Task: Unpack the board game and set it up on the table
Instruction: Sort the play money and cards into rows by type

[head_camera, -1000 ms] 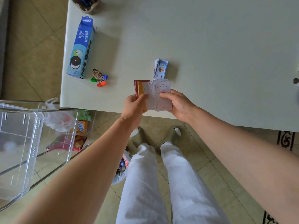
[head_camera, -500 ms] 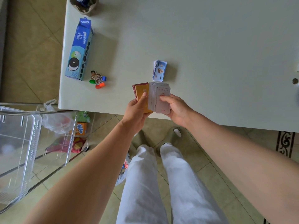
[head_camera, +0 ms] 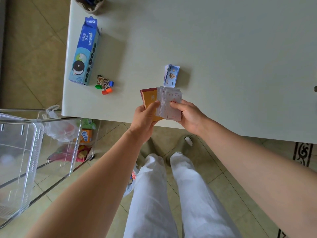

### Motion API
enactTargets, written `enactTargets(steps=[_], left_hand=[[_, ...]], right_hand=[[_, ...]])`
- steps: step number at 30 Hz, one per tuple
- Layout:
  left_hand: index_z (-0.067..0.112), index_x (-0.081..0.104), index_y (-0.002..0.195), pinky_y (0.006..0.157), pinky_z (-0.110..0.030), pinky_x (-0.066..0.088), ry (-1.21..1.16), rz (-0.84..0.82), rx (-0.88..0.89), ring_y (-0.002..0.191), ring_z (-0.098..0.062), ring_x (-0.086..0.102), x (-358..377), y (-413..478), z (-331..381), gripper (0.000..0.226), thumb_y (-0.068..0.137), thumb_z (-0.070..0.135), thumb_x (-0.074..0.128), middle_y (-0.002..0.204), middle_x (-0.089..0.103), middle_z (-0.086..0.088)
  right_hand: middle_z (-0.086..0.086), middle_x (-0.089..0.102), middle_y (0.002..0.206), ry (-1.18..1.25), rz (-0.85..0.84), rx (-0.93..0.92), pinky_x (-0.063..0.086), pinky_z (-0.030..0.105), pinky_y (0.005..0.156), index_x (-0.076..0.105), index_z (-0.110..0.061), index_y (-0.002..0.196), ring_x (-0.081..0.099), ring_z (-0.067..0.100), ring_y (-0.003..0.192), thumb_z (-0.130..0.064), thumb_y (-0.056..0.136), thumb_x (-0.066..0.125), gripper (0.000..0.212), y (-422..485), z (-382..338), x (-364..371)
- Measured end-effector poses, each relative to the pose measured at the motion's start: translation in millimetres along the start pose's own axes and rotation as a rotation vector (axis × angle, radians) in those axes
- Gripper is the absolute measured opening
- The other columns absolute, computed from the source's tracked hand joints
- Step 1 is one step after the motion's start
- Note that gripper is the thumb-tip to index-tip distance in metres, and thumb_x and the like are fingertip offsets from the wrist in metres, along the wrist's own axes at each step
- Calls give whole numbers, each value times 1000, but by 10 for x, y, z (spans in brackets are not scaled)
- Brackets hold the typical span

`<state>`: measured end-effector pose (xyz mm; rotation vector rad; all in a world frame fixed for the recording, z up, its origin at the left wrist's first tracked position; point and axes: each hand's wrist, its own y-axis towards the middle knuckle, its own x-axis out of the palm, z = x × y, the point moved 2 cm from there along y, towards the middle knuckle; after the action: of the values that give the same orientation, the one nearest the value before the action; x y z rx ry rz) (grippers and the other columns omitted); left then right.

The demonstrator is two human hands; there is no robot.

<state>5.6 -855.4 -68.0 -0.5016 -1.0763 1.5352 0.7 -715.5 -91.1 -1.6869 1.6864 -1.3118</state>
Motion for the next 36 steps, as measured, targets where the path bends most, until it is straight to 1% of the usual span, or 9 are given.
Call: enactTargets(steps=[3,7,13,16,20,25,27,31,36], left_hand=[[15,63,96,80,-34,58,78,75,26,93,-23,67,-11,38,27,14,88,3,64,96,68,-5],[14,64,98,85,-37,57,59,67,-5,93,-24,67,-16,61,80,14,85,11,69,94,69,-5],[15,60,91,82,-36,56,-66,66,-71,80,-18,69,16,56,152,7,92,21,61,80,72,-2],[17,53,94,78,-36,55,-104,116,-76,85,-20,66,-31,83,144,6,94,19,59,92,67,-5],[15,51,101,74,-33,53,20,79,-72,89,-21,63,1,95,105,4,98,16,49,96,61,-7],[18,58,109,75,-30,53,123,3,2,91,-19,63,79,114,117,17,93,24,61,97,63,-4],[18,60,108,78,-31,54,182,48,20,95,-21,63,80,134,126,23,87,14,68,100,65,-3],[24,61,87,77,-31,54,210,188,47,88,-18,63,110,180,163,25,80,5,75,92,66,3],[21,64,99,80,-33,54,210,131,14,91,-20,65,175,188,114,16,85,19,72,97,69,-1]], right_hand=[[9,63,108,-35,11,-16,52,31,78,56,-14,125,57,21,99,-10,96,52,30,27,-2,-4],[6,65,106,-39,24,-33,52,35,84,60,-21,116,58,21,103,-12,96,52,24,48,-23,-5],[6,65,105,18,-18,-34,54,27,75,60,-21,114,59,19,99,-9,97,48,24,78,-102,-4],[3,64,103,12,15,-24,53,22,67,58,-23,111,59,17,95,-9,97,48,23,84,-132,-62],[2,64,104,-36,-22,2,51,23,69,58,-27,113,58,16,96,-10,97,48,25,89,-136,-60],[9,62,113,-29,-15,-3,52,26,70,57,-24,119,56,21,104,-12,98,48,26,101,-144,-73],[9,63,112,-45,-19,-6,53,28,72,57,-22,120,58,22,102,-11,97,49,27,98,-156,-100],[6,66,103,-31,-12,-11,55,31,72,60,-20,114,60,21,96,-6,96,49,25,94,-168,-126],[6,66,103,-34,12,-19,56,29,67,61,-23,110,61,20,98,-8,97,49,23,84,-185,-119]])
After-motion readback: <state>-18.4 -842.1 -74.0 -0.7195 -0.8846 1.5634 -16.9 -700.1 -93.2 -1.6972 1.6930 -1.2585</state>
